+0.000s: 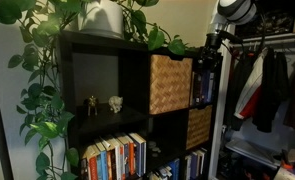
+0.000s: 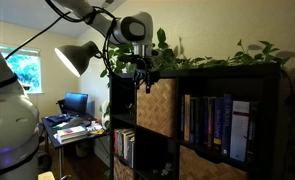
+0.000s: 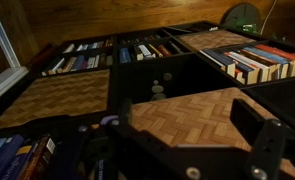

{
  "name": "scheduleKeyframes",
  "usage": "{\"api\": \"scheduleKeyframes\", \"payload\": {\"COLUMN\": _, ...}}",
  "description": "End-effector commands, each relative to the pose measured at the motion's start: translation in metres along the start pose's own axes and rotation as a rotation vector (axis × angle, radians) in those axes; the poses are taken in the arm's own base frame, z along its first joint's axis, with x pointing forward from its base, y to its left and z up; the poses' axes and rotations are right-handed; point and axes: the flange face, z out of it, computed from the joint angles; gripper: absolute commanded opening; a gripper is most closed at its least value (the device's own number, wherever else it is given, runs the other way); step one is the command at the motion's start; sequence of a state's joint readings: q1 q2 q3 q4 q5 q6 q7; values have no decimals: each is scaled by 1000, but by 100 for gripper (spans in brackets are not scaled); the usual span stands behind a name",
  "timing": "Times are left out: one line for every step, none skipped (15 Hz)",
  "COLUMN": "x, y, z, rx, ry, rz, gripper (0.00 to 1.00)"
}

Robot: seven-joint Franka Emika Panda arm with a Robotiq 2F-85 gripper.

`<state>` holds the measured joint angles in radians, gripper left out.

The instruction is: Open the drawer, take out the black object then close the drawer.

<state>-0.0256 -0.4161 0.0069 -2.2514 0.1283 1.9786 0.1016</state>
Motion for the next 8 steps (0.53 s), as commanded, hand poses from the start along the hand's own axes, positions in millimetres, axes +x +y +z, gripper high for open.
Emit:
{"api": "scheduleKeyframes", "payload": {"x": 6, "y": -7, "z": 1, "rx": 21, "ry": 42, "rz": 154, "gripper": 100}}
{"api": "scheduleKeyframes", "payload": {"x": 8, "y": -9, "z": -1, "rx": 31, "ry": 58, "rz": 197, "gripper": 100}}
{"api": "scheduleKeyframes", "payload": {"x": 10, "y": -11, "z": -3, "rx": 37, "ry": 72, "rz": 246, "gripper": 100}}
{"api": "scheduleKeyframes", "payload": {"x": 11, "y": -12, "z": -3, "rx": 42, "ry": 87, "rz": 293, "gripper": 100}}
{"api": "scheduleKeyframes", "payload": {"x": 12, "y": -14, "z": -4, "rx": 42, "ry": 103, "rz": 339, "gripper": 100}}
{"api": "scheduleKeyframes", "payload": {"x": 12, "y": -16, "z": -5, "rx": 46, "ry": 119, "rz": 386, "gripper": 100}}
{"api": "scheduleKeyframes", "payload": {"x": 12, "y": -17, "z": -6, "rx": 53, "ry": 130, "rz": 433, "gripper": 100}}
{"api": "scheduleKeyframes", "payload": {"x": 12, "y": -18, "z": -8, "rx": 60, "ry": 146, "rz": 481, "gripper": 100}}
